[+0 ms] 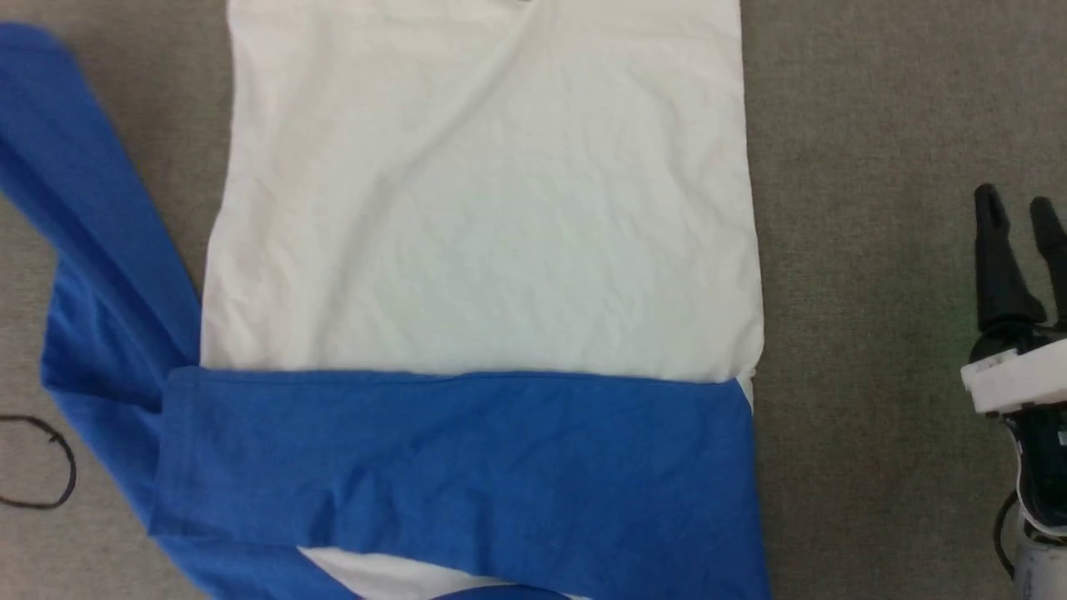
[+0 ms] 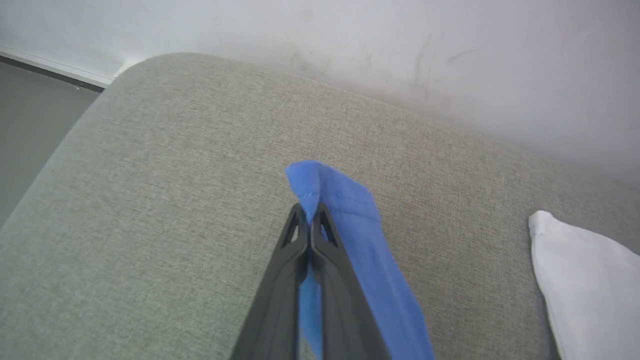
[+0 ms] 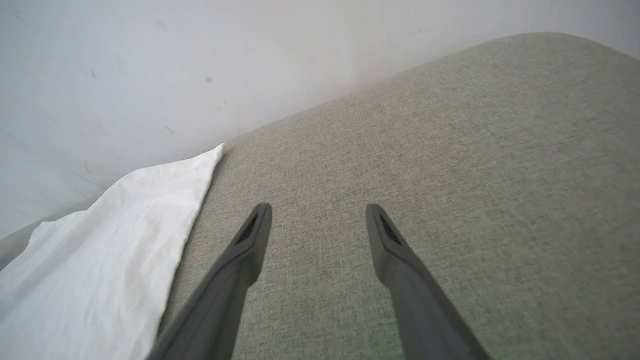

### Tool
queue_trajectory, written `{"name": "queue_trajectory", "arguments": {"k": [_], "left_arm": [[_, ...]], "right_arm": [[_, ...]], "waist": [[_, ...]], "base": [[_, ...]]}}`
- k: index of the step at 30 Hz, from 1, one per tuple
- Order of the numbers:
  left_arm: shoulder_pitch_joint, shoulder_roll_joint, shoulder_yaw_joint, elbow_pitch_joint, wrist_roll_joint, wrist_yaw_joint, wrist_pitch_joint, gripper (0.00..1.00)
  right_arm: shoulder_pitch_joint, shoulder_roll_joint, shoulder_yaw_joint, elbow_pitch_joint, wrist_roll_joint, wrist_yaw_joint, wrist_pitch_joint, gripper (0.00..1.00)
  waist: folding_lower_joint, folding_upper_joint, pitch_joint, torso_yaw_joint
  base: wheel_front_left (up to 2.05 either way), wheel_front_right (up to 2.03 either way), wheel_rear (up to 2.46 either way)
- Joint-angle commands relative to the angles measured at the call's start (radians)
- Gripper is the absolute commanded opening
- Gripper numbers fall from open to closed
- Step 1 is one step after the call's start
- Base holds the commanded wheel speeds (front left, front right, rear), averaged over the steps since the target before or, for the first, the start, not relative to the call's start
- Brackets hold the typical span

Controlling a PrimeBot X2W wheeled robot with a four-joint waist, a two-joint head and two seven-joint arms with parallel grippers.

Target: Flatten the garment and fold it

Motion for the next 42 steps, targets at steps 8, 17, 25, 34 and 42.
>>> {"name": "queue_trajectory", "arguments": {"k": [8, 17, 25, 34, 42], "left_arm": [[0.121, 0.056, 0.077, -0.005, -0.025, 0.032, -0.085, 0.0], [0.21, 0.089, 0.094, -0.069, -0.026, 0.035, -0.097, 0.0], [0.277, 0.092, 0.077, -0.169, -0.037, 0.025, -0.047, 0.0], [0.364, 0.008, 0.012, -0.363, -0.065, -0.006, -0.021, 0.0], [0.424, -0.235, -0.15, -0.578, -0.141, 0.002, 0.038, 0.0]], "right_arm": [[0.041, 0.002, 0.021, 0.042, 0.002, -0.001, 0.003, 1.0], [0.087, 0.002, 0.035, 0.095, 0.028, -0.001, -0.018, 1.0], [0.113, 0.002, 0.069, 0.138, 0.056, -0.001, -0.042, 1.0], [0.141, 0.002, 0.084, 0.174, 0.078, -0.001, -0.069, 1.0], [0.148, 0.002, 0.104, 0.196, 0.095, -0.001, -0.089, 1.0]], "waist": [[0.0, 0.0, -0.186, 0.12], [0.0, 0.0, -0.305, 0.17], [0.0, 0.0, -0.367, 0.166], [0.0, 0.0, -0.418, 0.162], [0.0, 0.0, -0.436, 0.15]], "base": [[0.0, 0.0, 0.0], [0.0, 0.0, 0.0], [0.0, 0.0, 0.0], [0.0, 0.0, 0.0], [0.0, 0.0, 0.0]]}}
